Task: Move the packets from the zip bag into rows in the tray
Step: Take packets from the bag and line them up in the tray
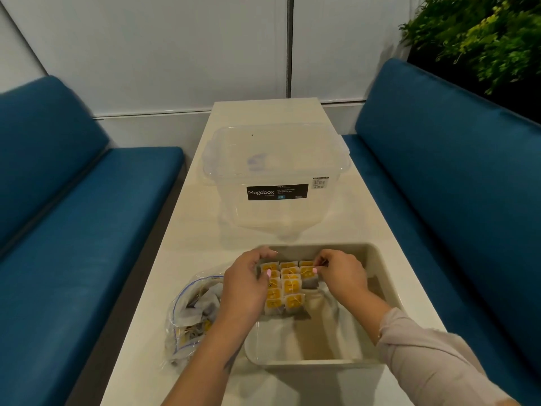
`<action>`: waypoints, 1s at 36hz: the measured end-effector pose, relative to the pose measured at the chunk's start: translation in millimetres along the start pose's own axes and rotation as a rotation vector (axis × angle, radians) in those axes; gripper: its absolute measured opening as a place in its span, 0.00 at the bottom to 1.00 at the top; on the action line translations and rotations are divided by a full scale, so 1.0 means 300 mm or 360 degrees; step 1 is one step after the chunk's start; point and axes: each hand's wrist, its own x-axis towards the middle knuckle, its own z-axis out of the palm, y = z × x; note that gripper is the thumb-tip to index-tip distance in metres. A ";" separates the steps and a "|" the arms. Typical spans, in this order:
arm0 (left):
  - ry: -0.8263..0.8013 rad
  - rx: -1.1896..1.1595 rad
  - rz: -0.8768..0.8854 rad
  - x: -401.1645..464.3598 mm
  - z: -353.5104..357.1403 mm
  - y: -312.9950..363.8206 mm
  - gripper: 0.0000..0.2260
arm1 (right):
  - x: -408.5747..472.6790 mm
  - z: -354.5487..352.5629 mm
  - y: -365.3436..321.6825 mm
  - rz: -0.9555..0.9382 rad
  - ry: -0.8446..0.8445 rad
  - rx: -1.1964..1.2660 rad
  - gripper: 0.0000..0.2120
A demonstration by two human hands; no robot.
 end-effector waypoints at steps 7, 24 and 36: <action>0.0014 -0.0007 0.0003 0.002 -0.012 0.000 0.15 | 0.000 0.011 0.007 0.0001 0.0074 0.0022 0.02; 0.0015 -0.0021 0.0000 0.003 -0.031 0.009 0.16 | -0.018 0.013 0.006 0.0045 0.0087 -0.0124 0.08; 0.0072 -0.0158 -0.0035 -0.009 -0.085 -0.001 0.17 | -0.036 0.006 0.011 0.0139 0.0092 -0.0083 0.12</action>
